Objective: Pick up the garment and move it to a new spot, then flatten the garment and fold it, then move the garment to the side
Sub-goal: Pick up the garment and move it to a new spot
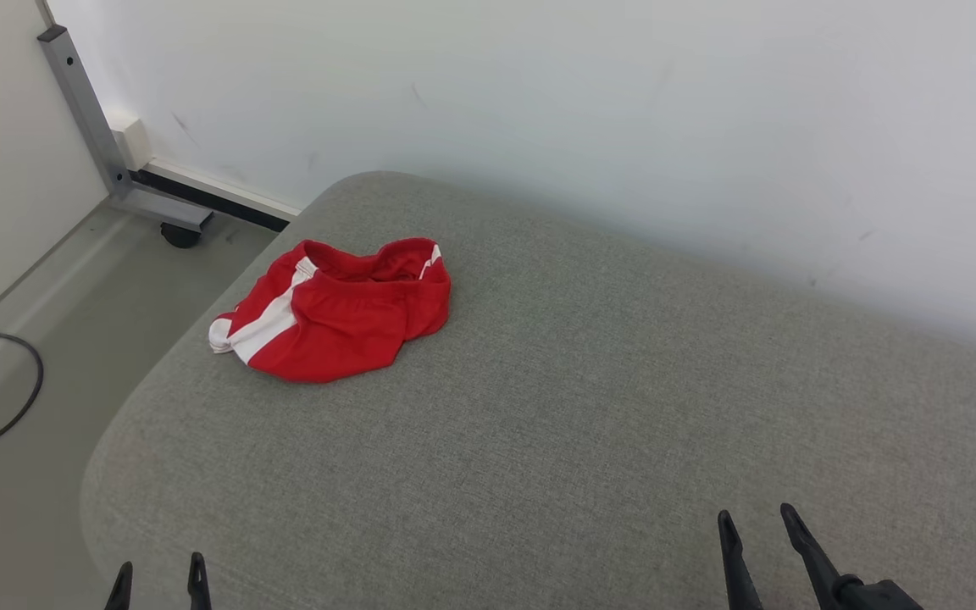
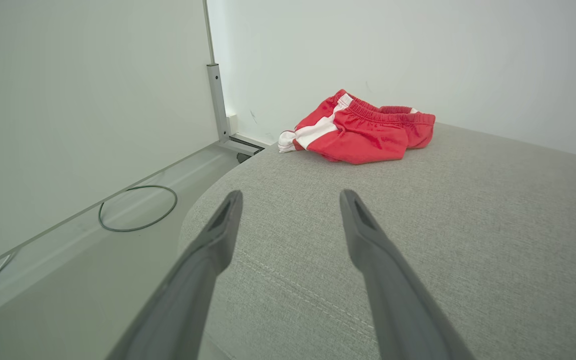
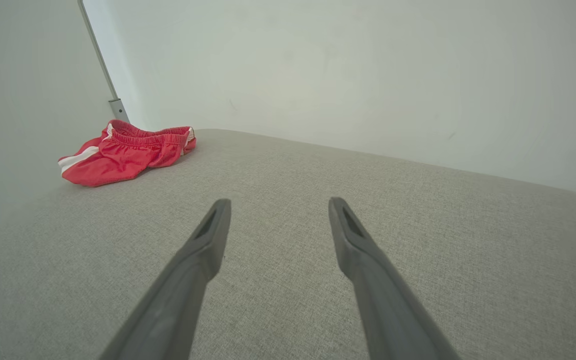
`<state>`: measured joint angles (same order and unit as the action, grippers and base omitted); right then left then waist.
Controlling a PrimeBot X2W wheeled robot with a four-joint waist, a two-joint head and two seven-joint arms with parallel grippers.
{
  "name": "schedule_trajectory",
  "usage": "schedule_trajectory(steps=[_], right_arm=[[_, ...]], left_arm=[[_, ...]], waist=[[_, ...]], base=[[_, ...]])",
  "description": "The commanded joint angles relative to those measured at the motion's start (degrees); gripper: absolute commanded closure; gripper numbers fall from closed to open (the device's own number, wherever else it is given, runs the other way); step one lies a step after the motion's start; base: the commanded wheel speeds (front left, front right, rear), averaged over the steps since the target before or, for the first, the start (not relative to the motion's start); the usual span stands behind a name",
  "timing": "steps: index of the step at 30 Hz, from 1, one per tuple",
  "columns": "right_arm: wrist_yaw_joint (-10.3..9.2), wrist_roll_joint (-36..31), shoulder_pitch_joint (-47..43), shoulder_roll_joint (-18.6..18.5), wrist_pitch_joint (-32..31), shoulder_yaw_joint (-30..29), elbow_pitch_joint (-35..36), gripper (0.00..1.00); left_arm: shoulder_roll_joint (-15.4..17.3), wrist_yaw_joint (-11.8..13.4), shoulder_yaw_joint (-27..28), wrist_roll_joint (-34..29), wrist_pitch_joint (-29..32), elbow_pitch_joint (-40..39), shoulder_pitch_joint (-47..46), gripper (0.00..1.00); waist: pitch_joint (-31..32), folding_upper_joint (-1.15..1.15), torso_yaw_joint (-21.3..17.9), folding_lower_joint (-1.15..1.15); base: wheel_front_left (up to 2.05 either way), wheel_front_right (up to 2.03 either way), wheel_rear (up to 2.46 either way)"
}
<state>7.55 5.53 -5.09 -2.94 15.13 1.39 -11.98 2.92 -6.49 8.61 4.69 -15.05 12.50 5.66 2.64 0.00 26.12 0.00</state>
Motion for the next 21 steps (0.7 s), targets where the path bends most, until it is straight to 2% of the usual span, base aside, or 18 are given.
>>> schedule_trajectory(steps=[1,12,21], right_arm=[[-0.15,0.03,-0.47,0.10,0.05,0.19,-0.08,0.00],[-0.15,-0.33,0.91,0.10,0.05,0.40,0.40,0.00],[-0.15,-1.42,5.33,0.08,0.05,0.90,1.53,0.00]], left_arm=[[-0.06,0.10,0.34,-0.48,-0.10,0.02,0.52,0.00],[0.29,-0.06,1.85,-0.14,-0.11,-0.15,-3.59,0.00],[3.17,-0.72,4.24,4.51,-0.10,3.76,-18.88,0.00]], waist=[[0.07,0.00,-0.11,0.00],[-1.56,0.00,-3.18,0.00],[-7.59,0.00,-9.98,0.00]], base=[[0.00,0.00,0.00],[0.00,0.00,0.00],[0.00,0.00,0.00]])
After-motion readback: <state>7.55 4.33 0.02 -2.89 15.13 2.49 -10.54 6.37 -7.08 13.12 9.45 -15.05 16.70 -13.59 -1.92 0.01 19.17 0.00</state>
